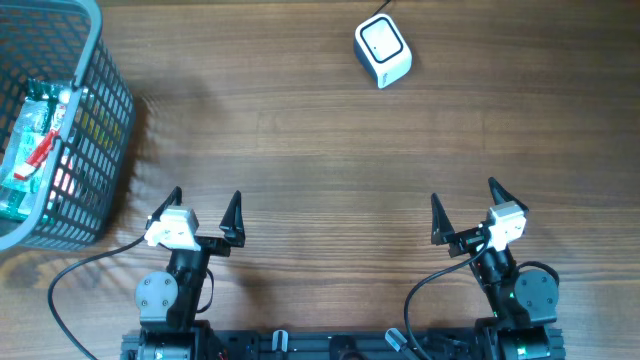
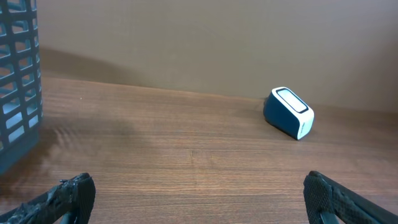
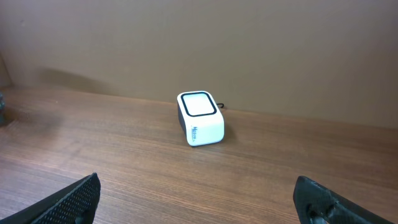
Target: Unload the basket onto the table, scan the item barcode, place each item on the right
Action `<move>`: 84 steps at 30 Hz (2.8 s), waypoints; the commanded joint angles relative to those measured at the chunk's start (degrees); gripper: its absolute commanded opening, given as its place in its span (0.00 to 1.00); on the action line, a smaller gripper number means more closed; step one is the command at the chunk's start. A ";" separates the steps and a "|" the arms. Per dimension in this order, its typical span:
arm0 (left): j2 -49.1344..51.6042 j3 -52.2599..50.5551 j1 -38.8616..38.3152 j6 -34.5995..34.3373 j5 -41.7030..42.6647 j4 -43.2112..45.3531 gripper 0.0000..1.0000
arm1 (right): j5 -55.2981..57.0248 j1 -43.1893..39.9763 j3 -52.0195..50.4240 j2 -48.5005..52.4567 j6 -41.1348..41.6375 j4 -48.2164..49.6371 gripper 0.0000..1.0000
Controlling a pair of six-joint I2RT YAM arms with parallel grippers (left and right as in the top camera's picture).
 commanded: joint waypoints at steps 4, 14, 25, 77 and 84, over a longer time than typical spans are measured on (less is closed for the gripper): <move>1.49 0.00 0.02 -9.66 4.13 -0.22 1.00 | -0.11 -0.35 -0.07 0.94 -0.68 0.26 1.00; 1.49 0.00 0.02 -9.66 4.13 -0.22 1.00 | -0.11 -0.35 -0.07 0.94 -0.70 0.26 1.00; 1.49 0.00 0.02 -9.66 4.13 -0.22 1.00 | -0.11 -0.35 -0.07 0.94 -0.70 0.26 1.00; 55.06 88.94 0.02 -0.13 4.48 -54.31 1.00 | -0.11 -0.33 -0.07 0.94 -0.68 0.26 1.00; 70.01 100.48 0.02 1.90 4.00 -45.46 1.00 | -0.11 -0.33 -0.07 0.94 -0.70 0.26 1.00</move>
